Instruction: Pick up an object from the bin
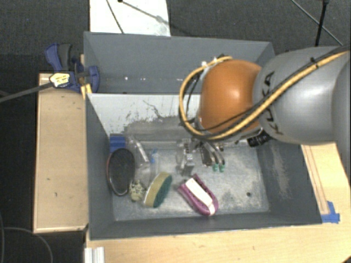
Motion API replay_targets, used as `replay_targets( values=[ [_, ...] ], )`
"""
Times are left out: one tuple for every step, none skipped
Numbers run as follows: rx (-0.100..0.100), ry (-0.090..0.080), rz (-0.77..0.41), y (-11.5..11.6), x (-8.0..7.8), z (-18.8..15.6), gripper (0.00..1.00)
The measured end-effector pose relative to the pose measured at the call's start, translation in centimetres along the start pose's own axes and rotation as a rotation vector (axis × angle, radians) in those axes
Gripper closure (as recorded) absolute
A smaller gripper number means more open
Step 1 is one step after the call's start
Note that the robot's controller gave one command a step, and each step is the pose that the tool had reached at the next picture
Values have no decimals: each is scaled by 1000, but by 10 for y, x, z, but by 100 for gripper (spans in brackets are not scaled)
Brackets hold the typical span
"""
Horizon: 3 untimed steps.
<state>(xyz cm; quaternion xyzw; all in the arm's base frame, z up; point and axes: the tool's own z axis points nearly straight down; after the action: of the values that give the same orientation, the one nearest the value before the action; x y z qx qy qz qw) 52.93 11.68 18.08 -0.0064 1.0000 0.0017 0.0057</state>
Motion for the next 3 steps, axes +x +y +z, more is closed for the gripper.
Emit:
replay_targets(
  values=[
    [2, 9, 1, -1, 2, 5, 0],
    [4, 18, 59, 20, 27, 114, 0],
    [4, 11, 64, 18, 24, 110, 100]
  ],
)
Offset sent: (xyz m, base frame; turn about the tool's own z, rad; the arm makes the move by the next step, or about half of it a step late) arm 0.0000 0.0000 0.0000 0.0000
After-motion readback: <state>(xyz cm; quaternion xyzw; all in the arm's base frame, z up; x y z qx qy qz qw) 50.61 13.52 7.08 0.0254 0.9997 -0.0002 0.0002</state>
